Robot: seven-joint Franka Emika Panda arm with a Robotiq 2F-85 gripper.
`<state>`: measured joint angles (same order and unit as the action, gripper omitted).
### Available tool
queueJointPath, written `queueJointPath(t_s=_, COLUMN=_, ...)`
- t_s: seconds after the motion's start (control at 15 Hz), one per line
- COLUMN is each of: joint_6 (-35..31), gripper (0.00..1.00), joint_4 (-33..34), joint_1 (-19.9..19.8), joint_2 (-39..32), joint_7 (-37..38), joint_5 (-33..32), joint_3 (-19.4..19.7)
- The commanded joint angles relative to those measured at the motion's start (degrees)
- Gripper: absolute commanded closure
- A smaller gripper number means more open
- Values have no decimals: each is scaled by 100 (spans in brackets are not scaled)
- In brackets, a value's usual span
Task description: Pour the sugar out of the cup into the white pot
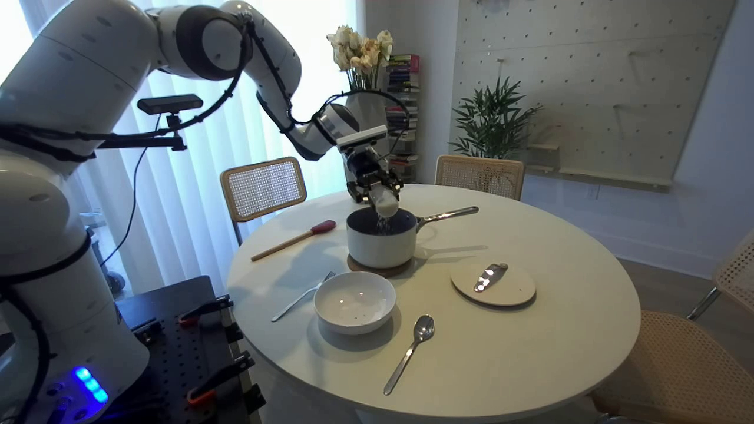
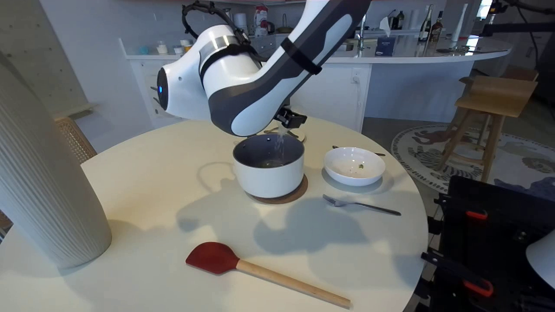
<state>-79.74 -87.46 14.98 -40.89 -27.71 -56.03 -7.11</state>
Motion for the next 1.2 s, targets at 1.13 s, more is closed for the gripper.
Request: queueJointPath(t_s=1.13, joint_6=102, gripper=59, joint_4=-463, joint_1=164, joint_2=109, joint_7=353, joint_5=-992, joint_3=-173)
